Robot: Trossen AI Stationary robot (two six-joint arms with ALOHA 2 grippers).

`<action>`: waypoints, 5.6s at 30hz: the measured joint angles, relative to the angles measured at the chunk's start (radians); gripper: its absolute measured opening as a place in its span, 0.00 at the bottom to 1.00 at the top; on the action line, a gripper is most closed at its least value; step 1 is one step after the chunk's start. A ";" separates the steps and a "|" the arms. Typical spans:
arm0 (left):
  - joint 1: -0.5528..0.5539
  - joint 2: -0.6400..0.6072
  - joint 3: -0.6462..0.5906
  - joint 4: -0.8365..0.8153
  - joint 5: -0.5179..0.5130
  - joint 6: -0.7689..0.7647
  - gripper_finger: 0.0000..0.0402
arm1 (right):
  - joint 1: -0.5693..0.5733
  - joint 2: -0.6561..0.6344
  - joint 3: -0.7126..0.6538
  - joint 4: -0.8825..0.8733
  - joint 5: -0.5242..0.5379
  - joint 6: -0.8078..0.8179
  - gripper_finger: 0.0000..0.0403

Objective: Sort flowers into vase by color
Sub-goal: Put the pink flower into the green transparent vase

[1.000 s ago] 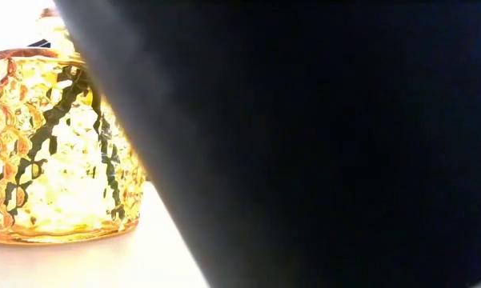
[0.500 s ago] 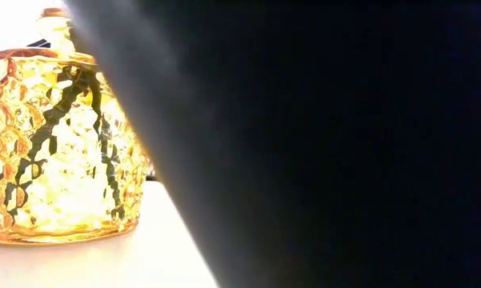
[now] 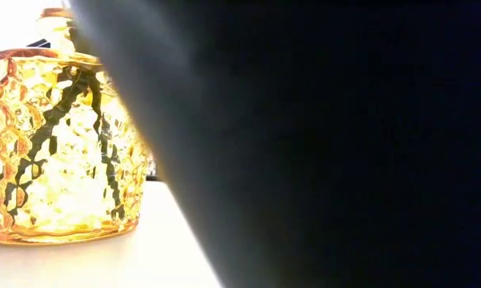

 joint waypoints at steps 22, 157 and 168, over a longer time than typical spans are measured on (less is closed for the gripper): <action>0.000 0.000 0.000 0.000 0.000 0.000 0.39 | -0.074 0.000 0.000 0.014 0.004 0.016 0.83; -0.567 -0.311 0.068 -0.513 -0.122 0.106 0.39 | 0.814 -0.193 0.375 -0.776 0.124 0.435 0.04; -0.566 -0.301 0.068 -0.515 -0.127 0.106 0.39 | 0.814 -0.193 0.402 -0.782 0.114 0.434 0.04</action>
